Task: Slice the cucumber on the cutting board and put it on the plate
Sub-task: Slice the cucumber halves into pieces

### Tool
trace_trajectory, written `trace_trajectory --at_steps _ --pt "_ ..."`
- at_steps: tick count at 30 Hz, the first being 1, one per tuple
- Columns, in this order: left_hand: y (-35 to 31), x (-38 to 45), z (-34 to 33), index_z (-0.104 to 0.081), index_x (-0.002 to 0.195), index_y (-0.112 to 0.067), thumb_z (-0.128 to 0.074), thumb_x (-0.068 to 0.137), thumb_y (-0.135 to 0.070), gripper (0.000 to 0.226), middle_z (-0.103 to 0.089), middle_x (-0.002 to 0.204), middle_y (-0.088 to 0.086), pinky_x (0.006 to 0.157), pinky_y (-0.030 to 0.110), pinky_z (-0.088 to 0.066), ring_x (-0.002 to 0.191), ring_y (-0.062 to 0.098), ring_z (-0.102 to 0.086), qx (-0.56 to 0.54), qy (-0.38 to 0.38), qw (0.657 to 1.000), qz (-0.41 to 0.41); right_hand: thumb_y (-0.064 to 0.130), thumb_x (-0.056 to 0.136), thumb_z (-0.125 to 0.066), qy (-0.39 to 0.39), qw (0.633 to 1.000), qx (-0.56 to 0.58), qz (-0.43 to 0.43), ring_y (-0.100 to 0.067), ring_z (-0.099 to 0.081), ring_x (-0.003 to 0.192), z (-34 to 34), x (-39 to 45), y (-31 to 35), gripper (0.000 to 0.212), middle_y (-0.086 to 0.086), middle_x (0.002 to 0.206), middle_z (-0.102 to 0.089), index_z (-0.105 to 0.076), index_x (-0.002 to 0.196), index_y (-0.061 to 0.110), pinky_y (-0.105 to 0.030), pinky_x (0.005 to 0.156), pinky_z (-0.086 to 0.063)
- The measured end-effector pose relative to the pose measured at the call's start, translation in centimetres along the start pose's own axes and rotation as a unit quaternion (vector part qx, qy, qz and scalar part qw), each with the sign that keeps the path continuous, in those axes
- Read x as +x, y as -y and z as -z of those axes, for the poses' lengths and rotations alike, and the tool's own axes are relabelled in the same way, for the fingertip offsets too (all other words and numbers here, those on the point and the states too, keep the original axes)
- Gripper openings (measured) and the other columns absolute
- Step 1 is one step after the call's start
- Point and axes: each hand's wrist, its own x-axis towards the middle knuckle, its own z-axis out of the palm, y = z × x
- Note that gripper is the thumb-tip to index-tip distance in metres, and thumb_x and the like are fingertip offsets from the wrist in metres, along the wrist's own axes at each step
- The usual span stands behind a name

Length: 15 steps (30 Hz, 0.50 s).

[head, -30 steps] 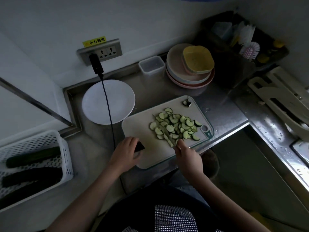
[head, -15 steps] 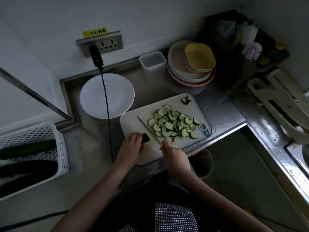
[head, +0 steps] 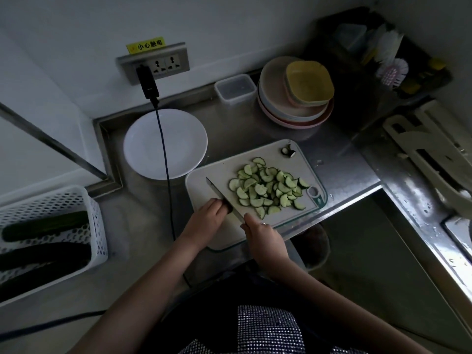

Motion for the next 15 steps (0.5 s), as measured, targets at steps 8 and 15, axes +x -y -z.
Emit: trace_trajectory --at_steps 8,15 --pt "-0.27 -0.07 0.19 -0.062 0.089 -0.002 -0.068 0.068 0.001 0.021 -0.059 0.089 0.015 0.056 0.034 -0.055 0.092 0.023 -0.046 -0.026 -0.016 0.999 0.029 0.034 0.100 -0.040 0.002 0.999 0.028 -0.019 -0.039 -0.060 0.082 -0.45 0.14 0.08 0.019 -0.018 0.087 -0.063 -0.041 0.102 0.015 -0.036 0.059 -0.038" --pt "-0.12 0.06 0.29 -0.061 0.083 -0.002 -0.041 0.075 -0.012 0.024 -0.059 0.085 0.015 0.052 0.032 -0.055 0.091 0.023 -0.046 -0.027 -0.014 0.999 0.040 0.033 0.101 -0.036 0.005 1.000 0.003 -0.006 -0.038 -0.061 0.081 -0.97 -0.02 0.30 0.019 -0.018 0.087 -0.062 -0.039 0.105 0.015 -0.036 0.058 -0.039"
